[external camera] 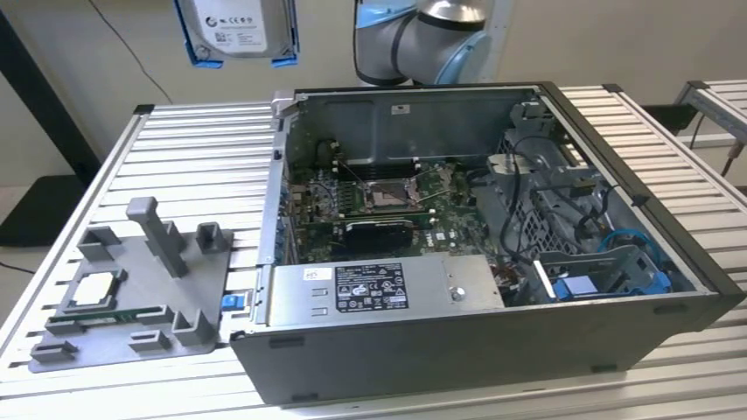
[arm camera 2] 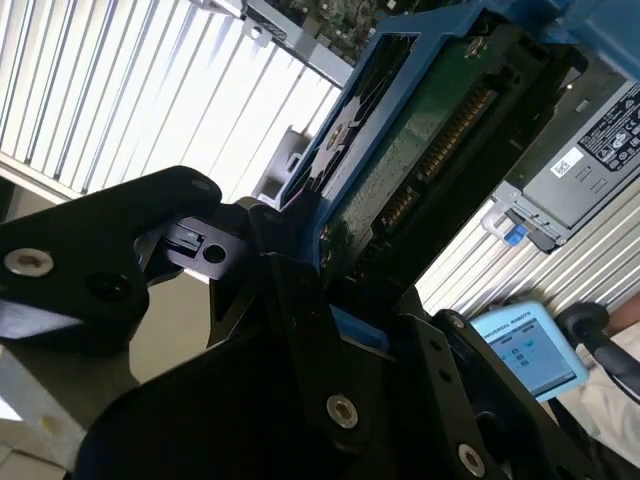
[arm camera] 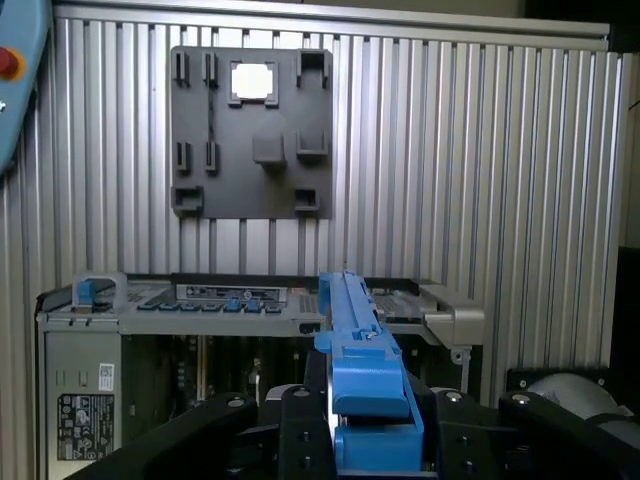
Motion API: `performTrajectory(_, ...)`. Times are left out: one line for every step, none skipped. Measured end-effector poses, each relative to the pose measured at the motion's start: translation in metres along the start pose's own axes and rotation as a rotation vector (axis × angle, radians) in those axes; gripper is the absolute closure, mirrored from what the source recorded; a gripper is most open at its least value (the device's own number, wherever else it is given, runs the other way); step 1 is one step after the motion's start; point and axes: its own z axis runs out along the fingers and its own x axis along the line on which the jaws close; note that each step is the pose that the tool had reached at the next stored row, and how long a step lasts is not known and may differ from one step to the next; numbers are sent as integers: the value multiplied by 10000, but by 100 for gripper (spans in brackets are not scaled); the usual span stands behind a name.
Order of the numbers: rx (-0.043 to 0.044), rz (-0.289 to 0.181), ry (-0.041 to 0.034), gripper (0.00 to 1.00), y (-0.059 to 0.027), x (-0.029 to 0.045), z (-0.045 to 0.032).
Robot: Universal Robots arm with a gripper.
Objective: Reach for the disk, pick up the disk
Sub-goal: 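Pick up the disk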
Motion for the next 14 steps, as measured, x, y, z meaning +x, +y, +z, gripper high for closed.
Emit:
performTrajectory(0, 1, 0, 100, -38, 0, 0)
performTrajectory(1, 0, -1, 100, -75, 0, 0)
performTrajectory(1, 0, 0, 100, -115, 1, 0)
performTrajectory(0, 0, 0, 100, -158, 1, 0)
performTrajectory(-1, 0, 1, 100, -204, 1, 0)
performTrajectory(0, 0, 0, 100, -248, 1, 0)
performTrajectory(0, 1, 0, 100, -292, 2, 0)
performTrajectory(1, 0, -1, 100, -336, 2, 0)
performTrajectory(1, 0, 0, 100, -384, 2, 0)
performTrajectory(1, 0, 0, 100, -429, 2, 1)
performTrajectory(0, 0, 0, 100, -475, 3, 1)
performTrajectory(0, -1, 0, 100, -520, 3, 0)
performTrajectory(0, 0, 0, 100, -569, 3, 1)
performTrajectory(1, 0, -1, 100, -614, 4, 1)
